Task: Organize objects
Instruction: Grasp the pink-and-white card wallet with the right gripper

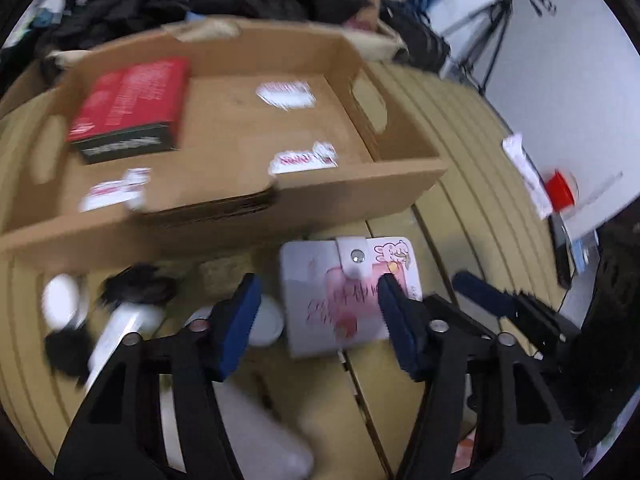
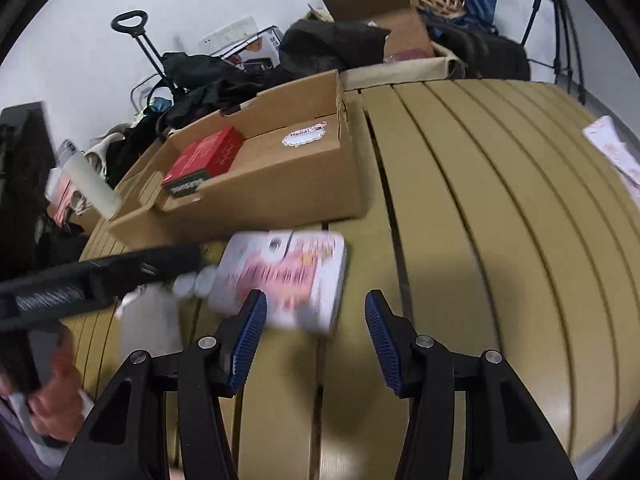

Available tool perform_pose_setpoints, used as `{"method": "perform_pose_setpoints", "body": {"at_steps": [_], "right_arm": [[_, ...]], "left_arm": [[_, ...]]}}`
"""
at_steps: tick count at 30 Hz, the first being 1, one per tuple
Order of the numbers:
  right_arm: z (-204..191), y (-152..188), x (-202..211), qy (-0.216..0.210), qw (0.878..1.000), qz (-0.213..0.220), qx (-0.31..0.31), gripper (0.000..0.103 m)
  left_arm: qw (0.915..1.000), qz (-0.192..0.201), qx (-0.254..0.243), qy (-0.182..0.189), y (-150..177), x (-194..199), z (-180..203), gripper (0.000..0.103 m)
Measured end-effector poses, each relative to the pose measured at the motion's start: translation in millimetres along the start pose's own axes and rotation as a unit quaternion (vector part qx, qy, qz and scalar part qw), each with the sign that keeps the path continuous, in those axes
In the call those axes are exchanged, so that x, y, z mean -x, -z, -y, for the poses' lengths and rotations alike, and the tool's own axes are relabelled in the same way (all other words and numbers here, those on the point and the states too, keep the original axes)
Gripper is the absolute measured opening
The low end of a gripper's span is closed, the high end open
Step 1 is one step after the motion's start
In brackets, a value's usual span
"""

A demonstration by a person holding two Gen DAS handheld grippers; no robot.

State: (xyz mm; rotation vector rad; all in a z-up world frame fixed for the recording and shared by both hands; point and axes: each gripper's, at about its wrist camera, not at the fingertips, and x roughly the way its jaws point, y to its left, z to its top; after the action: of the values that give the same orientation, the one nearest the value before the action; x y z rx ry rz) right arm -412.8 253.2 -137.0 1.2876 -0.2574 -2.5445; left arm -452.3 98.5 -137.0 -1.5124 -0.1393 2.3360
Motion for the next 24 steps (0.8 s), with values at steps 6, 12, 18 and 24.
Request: {"method": "perform_pose_setpoints", "body": {"at_steps": [6,12,18,24], "right_arm": [[14.1,-0.9,-24.6,-0.007,1.000,-0.015,-0.017,0.049],[24.2,10.5,-2.7,0.006,1.000,-0.008,-0.016,0.029],[51.8,51.7,34.8,-0.008,0.999,-0.021,-0.050,0.029],[54.2,90.2,61.8,-0.024,0.998,-0.023,-0.054,0.049]], "left_arm": [[0.9994,-0.031,-0.012,0.004,-0.4,-25.1,0.0,0.045],[0.9978,-0.051,-0.021,0.038,14.7,-18.9,31.6,0.031],[0.9968,-0.053,-0.024,0.056,78.8,-11.7,58.9,0.029],[0.9973,-0.031,-0.018,0.064,129.9,14.1,62.7,0.052]]}}
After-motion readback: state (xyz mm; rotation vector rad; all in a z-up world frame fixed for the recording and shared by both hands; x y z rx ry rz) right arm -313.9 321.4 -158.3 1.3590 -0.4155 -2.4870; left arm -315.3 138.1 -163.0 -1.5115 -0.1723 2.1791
